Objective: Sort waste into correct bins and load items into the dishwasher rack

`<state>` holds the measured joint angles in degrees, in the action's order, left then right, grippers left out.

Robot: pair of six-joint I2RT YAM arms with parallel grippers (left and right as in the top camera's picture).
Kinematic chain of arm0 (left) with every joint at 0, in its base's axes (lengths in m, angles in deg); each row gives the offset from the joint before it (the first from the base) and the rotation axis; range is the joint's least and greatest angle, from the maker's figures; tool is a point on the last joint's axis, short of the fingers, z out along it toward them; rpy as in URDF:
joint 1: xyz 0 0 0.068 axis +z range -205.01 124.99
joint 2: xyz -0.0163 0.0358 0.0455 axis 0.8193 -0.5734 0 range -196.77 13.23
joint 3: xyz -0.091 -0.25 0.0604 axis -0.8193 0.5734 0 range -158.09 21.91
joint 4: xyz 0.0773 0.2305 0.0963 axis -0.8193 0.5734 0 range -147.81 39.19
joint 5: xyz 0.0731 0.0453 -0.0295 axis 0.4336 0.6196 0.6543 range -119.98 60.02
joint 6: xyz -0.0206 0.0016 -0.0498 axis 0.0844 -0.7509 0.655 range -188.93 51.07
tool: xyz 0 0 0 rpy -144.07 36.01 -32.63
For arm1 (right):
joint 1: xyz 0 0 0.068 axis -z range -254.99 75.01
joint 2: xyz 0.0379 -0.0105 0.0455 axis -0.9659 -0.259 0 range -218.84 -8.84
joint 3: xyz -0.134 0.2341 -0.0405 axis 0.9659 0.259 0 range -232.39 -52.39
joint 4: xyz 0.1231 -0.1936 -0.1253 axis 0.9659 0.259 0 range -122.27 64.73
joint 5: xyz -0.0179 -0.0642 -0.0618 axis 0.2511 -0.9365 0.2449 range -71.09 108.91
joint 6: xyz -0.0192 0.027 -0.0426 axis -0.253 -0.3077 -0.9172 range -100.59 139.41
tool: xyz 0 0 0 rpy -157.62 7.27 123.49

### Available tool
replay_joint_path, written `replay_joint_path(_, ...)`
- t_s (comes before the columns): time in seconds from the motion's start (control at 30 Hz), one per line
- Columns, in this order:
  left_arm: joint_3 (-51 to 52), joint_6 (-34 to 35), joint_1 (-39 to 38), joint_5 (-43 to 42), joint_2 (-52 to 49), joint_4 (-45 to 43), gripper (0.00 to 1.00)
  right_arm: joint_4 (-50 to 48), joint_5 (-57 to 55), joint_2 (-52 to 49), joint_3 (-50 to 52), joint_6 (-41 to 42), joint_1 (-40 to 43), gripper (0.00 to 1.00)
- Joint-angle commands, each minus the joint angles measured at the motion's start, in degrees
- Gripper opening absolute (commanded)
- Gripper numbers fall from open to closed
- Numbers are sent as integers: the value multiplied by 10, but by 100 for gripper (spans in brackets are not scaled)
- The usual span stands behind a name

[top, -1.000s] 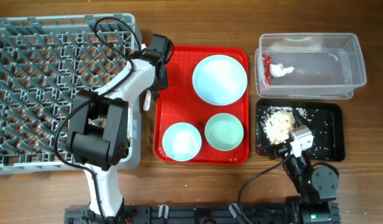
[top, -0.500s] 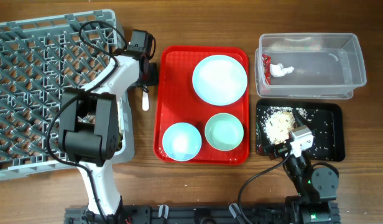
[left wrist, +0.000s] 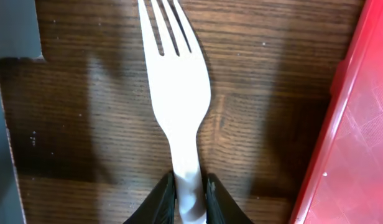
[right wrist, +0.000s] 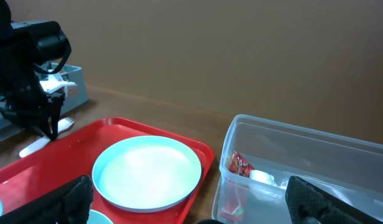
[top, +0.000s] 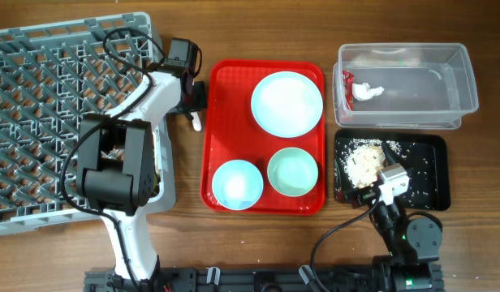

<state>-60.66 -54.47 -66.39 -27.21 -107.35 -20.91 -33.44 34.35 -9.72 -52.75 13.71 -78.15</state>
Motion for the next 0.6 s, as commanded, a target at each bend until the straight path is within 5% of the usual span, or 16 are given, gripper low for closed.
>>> replay_joint_path(0.0,8,12,-7,-30,35,16,17,-3,7,5,1,-3,4,100)
replay_joint_path(0.3,8,12,-7,-32,142,69,9,-3,7,5,1,-3,4,100)
replay_joint_path(0.33,8,13,-7,-32,149,71,20,-3,7,5,1,-3,4,100)
replay_joint_path(0.37,8,25,-9,-33,149,76,41,-3,7,5,1,-3,4,100)
replay_joint_path(0.57,18,101,-17,3,66,61,47,-3,7,5,1,-3,4,100)
